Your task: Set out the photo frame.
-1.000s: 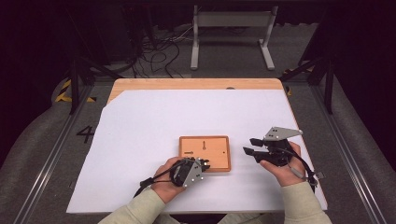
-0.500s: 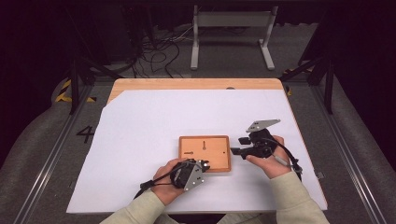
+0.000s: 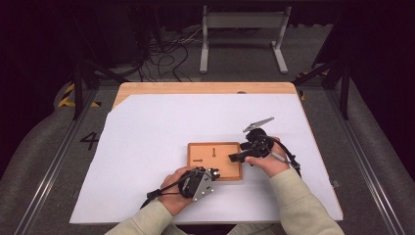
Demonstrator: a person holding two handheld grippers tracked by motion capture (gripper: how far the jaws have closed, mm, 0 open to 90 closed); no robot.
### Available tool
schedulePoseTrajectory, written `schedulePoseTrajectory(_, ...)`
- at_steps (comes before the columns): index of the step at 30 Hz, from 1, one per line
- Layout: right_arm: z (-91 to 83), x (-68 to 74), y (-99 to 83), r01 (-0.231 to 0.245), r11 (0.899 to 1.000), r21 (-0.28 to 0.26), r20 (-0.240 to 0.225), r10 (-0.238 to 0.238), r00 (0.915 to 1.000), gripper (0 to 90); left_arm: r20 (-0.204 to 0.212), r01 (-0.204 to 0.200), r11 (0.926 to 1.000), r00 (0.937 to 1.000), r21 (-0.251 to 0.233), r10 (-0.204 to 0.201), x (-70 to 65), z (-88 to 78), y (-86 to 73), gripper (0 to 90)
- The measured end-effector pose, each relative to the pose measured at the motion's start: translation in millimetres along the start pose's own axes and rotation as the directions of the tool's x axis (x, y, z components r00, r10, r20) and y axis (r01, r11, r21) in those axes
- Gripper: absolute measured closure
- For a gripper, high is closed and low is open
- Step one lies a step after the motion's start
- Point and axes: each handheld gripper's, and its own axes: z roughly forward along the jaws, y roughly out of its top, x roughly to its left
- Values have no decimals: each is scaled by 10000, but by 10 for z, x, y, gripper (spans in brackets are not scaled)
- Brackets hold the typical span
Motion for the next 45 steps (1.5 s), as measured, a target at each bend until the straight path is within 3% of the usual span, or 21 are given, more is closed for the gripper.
schedulePoseTrajectory(6,102,-3,60,-249,9992,298,-234,256,9994,221,-35,34,10000,10000,-18,-34,-10,0,-1,795)
schedulePoseTrajectory(7,140,-20,74,-437,9985,339,-449,452,9980,203,-37,33,10000,10000,-35,-33,-8,2,-1,795)
schedulePoseTrajectory(11,205,-8,69,-974,9950,203,-594,985,9934,146,-110,-22,10000,9999,-37,22,-12,4,-2,789)
schedulePoseTrajectory(13,224,-7,66,-1131,9933,246,-624,1145,9915,158,-124,-118,9999,9999,-12,118,-13,0,0,789)
schedulePoseTrajectory(16,252,-25,56,-1518,9876,413,-1043,1553,9823,176,-146,-147,9999,9998,-68,146,-20,2,1,790)
schedulePoseTrajectory(19,255,-29,55,-1447,9884,460,-1096,1490,9827,186,-134,-176,9998,9998,-60,175,-18,1,1,790)
schedulePoseTrajectory(25,180,-106,37,-1805,9829,376,-1560,1841,9704,298,-3,-162,9999,9999,-45,162,-6,-9,0,802)
schedulePoseTrajectory(29,143,-119,9,-1725,9848,218,-1663,1737,9707,328,384,659,9978,9971,-98,-655,9,-15,-4,755)
schedulePoseTrajectory(30,143,-119,9,-1725,9848,218,-1663,1737,9707,328,384,659,9978,9971,-98,-655,9,-15,-4,716)
schedulePoseTrajectory(34,94,-111,2,-1535,9881,122,-1702,1533,9734,362,825,1346,9909,9875,-12,-1340,52,-60,-19,616)
schedulePoseTrajectory(35,62,-97,3,-1382,9904,83,-1661,1376,9765,375,1099,1845,9826,9764,212,-1857,59,-98,-33,512)
schedulePoseTrajectory(36,62,-97,3,-1382,9904,83,-1661,1376,9765,375,1099,1845,9826,9764,212,-1857,59,-98,-33,468)
schedulePoseTrajectory(37,33,-63,1,-1210,9927,-2,-1537,1195,9809,381,1257,2021,9790,9709,277,-2040,63,-134,-51,445)
schedulePoseTrajectory(38,33,-63,1,-1210,9927,-2,-1537,1195,9809,381,1308,2071,9780,9693,239,-2084,67,-159,-64,445)
schedulePoseTrajectory(40,-4,-24,-3,-1006,9949,-100,-1401,982,9852,392,1489,2531,9674,9562,119,-2520,93,-265,-108,399)
schedulePoseTrajectory(41,-20,-11,-7,-920,9957,-125,-1361,895,9866,398,1630,2947,9555,9424,92,-2922,98,-313,-128,384)
schedulePoseTrajectory(43,-51,11,-14,-706,9973,-209,-1284,674,9894,411,1595,3119,9499,9390,-213,-3047,149,-395,-169,362)
schedulePoseTrajectory(45,-80,36,-21,-502,9984,-258,-1191,468,9918,420,1599,3423,9393,9288,-239,-3344,173,-478,-211,342)
